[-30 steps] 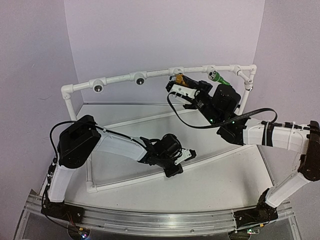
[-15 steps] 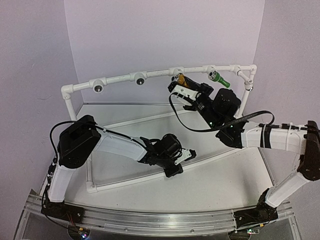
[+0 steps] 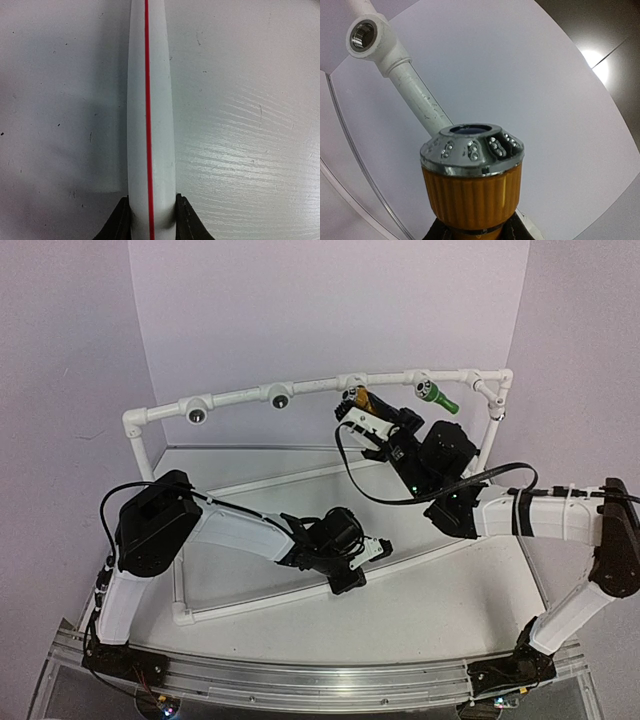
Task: Install the water faucets
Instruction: Screw the water faucet onto the adaptor.
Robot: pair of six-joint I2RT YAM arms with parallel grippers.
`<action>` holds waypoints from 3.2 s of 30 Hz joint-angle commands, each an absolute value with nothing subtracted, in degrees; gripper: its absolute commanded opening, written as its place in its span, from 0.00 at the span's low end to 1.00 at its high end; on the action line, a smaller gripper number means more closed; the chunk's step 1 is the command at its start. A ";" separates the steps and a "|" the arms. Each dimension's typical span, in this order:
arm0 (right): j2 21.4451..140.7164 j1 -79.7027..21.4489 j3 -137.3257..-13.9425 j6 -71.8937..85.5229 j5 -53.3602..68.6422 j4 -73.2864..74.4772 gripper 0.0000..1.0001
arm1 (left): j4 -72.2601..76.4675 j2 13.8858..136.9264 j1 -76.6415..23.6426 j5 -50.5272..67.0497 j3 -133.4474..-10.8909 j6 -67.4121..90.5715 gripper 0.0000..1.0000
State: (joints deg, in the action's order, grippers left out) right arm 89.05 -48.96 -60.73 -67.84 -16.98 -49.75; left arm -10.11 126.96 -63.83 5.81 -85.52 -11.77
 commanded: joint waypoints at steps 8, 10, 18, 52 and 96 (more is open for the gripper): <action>91.25 -47.96 -63.70 -59.59 -25.43 -52.82 0.00 | -18.91 131.57 -66.35 10.59 -85.15 -17.67 0.00; 91.50 -48.06 -63.94 -58.87 -25.88 -52.87 0.00 | -19.02 131.55 -66.36 10.63 -85.17 -17.70 0.00; 92.22 -48.32 -64.62 -56.72 -26.91 -53.09 0.00 | -19.42 131.57 -66.44 10.94 -85.38 -17.77 0.00; 94.16 -49.46 -66.78 -38.56 -36.93 -53.30 0.00 | -20.51 132.01 -67.26 11.51 -86.30 -18.02 0.00; 95.95 -49.74 -71.55 -9.92 -44.80 -47.76 0.00 | -21.27 133.01 -67.67 12.15 -87.36 -18.25 0.00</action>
